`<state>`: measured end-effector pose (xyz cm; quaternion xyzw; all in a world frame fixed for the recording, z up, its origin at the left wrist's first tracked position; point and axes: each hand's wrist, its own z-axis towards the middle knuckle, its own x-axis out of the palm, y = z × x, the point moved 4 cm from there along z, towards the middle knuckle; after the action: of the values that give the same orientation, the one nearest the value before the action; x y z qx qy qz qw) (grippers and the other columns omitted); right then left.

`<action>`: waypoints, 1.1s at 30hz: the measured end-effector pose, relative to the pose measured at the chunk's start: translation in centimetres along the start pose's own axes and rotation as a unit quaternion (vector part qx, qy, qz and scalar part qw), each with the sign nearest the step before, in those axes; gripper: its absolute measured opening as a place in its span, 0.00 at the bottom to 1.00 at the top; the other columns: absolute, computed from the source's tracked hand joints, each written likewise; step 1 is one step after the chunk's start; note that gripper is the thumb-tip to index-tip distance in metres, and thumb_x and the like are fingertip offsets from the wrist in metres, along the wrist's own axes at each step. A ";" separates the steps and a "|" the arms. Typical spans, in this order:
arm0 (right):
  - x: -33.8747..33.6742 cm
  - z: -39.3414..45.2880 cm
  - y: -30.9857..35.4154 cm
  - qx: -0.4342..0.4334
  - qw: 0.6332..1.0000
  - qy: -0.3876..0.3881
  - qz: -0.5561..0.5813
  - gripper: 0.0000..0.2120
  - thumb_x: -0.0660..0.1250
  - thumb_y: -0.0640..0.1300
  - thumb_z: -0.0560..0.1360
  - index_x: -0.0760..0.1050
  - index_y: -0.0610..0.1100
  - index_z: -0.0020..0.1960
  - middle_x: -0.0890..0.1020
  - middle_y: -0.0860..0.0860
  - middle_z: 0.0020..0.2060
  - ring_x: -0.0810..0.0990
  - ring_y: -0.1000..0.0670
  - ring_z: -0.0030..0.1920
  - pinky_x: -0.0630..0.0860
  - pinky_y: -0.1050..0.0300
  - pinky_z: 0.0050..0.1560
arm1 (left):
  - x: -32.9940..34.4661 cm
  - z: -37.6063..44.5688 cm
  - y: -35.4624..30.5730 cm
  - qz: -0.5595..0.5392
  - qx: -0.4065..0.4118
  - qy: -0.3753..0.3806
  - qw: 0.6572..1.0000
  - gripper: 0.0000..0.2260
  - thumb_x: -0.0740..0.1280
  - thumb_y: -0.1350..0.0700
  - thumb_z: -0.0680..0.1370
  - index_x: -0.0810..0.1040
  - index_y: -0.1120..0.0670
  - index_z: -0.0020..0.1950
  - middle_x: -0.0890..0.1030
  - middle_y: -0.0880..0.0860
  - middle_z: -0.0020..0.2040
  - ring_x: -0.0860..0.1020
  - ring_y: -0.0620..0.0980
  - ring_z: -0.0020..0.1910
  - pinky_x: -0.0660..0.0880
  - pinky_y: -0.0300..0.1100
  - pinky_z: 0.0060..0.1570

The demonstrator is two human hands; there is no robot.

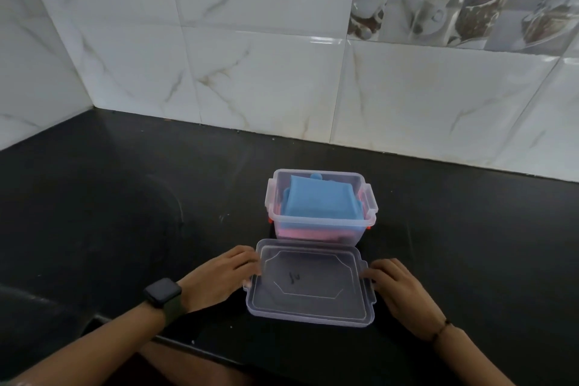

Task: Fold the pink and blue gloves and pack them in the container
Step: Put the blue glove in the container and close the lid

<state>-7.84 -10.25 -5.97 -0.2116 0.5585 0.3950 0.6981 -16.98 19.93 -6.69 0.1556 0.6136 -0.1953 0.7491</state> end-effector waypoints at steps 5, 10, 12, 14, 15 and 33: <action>-1.5 -0.5 -0.3 0.164 0.942 -0.131 0.262 0.14 0.68 0.33 0.72 0.76 0.51 0.49 0.78 0.55 0.49 0.80 0.54 0.48 0.73 0.72 0.49 | -2.0 1.3 -1.4 -0.355 -0.229 -0.193 0.885 0.13 0.62 0.61 0.78 0.73 0.41 0.51 0.77 0.41 0.52 0.76 0.31 0.53 0.73 0.23 0.52; -4.8 3.7 -0.7 0.257 0.875 -0.171 0.372 0.10 0.62 0.47 0.76 0.70 0.56 0.57 0.81 0.55 0.41 0.82 0.59 0.40 0.78 0.70 0.34 | -5.6 7.2 -0.9 -0.337 -0.383 -0.241 0.826 0.04 0.62 0.57 0.79 0.75 0.55 0.51 0.78 0.52 0.46 0.78 0.46 0.44 0.77 0.33 0.40; -6.1 6.7 -1.6 0.279 0.886 -0.193 0.317 0.06 0.60 0.46 0.78 0.71 0.51 0.54 0.79 0.56 0.36 0.80 0.59 0.34 0.73 0.72 0.28 | -6.1 9.4 0.7 -0.300 -0.425 -0.201 0.830 0.09 0.63 0.57 0.78 0.75 0.62 0.52 0.77 0.59 0.50 0.77 0.56 0.48 0.78 0.48 0.49; -6.4 9.9 -2.9 0.316 0.899 -0.161 0.258 0.07 0.58 0.46 0.78 0.73 0.47 0.46 0.76 0.55 0.33 0.76 0.58 0.32 0.66 0.69 0.27 | -6.3 11.2 2.2 -0.308 -0.451 -0.173 0.820 0.11 0.62 0.57 0.78 0.76 0.65 0.52 0.77 0.63 0.52 0.78 0.60 0.51 0.77 0.53 0.53; -6.2 11.2 -3.5 0.335 0.904 -0.135 0.230 0.10 0.57 0.46 0.78 0.72 0.45 0.42 0.75 0.52 0.32 0.74 0.54 0.32 0.65 0.65 0.28 | -6.3 11.8 2.9 -0.309 -0.460 -0.165 0.816 0.13 0.62 0.57 0.78 0.76 0.66 0.53 0.78 0.64 0.53 0.78 0.61 0.51 0.78 0.53 0.54; -1.7 14.2 -4.5 0.417 0.909 0.016 0.019 0.17 0.51 0.44 0.79 0.77 0.40 0.50 0.78 0.45 0.41 0.79 0.45 0.41 0.74 0.54 0.41 | -2.8 12.8 3.8 -0.167 -0.546 -0.064 0.818 0.14 0.53 0.62 0.80 0.77 0.65 0.53 0.80 0.61 0.54 0.78 0.59 0.52 0.74 0.46 0.46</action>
<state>4.32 -3.02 -0.95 0.1035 0.6872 0.1360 0.7061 -4.67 17.47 -1.43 -0.3968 0.5864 0.0406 0.7050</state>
